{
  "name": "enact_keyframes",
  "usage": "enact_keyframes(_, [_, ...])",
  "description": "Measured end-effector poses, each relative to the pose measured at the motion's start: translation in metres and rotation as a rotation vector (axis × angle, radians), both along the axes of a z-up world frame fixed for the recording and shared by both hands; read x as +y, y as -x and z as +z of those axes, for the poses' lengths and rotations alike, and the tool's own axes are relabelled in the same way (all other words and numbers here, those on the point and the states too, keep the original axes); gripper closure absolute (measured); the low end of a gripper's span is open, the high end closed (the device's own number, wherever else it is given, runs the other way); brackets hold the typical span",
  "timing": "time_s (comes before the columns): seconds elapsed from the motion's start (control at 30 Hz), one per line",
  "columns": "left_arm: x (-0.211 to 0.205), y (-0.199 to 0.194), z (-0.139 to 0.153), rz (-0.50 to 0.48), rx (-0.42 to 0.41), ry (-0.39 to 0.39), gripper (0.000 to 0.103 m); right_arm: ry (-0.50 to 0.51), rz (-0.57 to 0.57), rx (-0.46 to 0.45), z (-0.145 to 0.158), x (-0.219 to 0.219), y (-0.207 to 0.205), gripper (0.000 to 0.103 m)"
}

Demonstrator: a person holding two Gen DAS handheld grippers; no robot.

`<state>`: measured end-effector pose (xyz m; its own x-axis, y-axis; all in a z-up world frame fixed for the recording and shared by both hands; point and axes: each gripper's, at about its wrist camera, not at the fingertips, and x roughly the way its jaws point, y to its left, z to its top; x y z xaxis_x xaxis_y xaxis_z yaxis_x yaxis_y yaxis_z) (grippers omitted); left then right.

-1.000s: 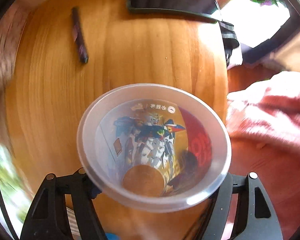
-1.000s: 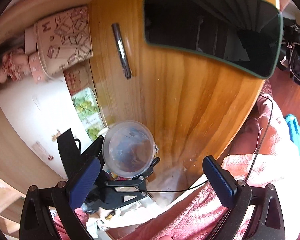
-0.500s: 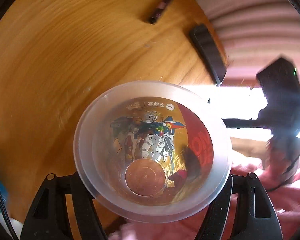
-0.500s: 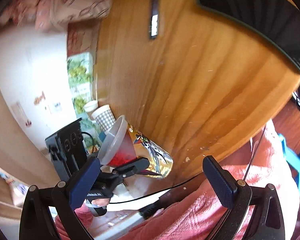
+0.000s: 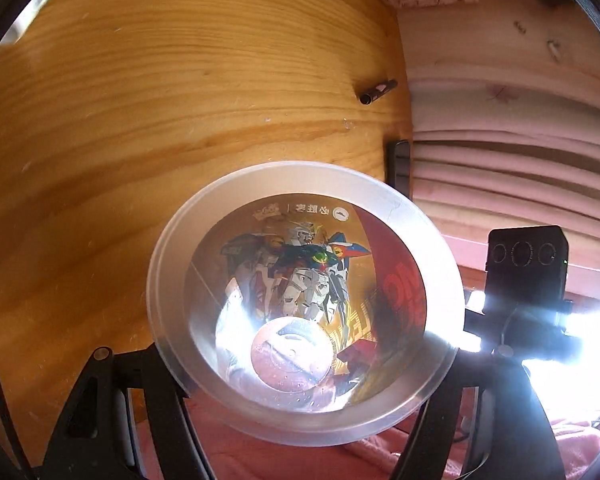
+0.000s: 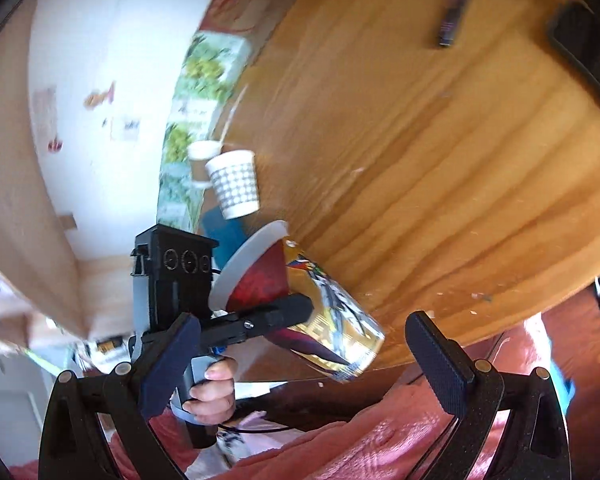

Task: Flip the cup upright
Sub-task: 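Lift the red cup with the left tool and rotate it opening-up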

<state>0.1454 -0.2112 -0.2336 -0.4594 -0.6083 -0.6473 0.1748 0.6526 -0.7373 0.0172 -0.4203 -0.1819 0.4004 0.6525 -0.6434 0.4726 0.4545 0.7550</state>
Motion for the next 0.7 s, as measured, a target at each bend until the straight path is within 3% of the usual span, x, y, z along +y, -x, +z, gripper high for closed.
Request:
enact_keyframes(0.27, [0.027,0.004,-0.013,0.071,-0.028,0.016,0.027,0.21,0.162,-0.093,0.025,0.05,-0.012,0.0])
enact_keyframes(0.7, [0.048,0.0,-0.014,-0.031,-0.091,-0.052,0.027,0.386,0.262,-0.154,0.038,0.106,-0.009,0.0])
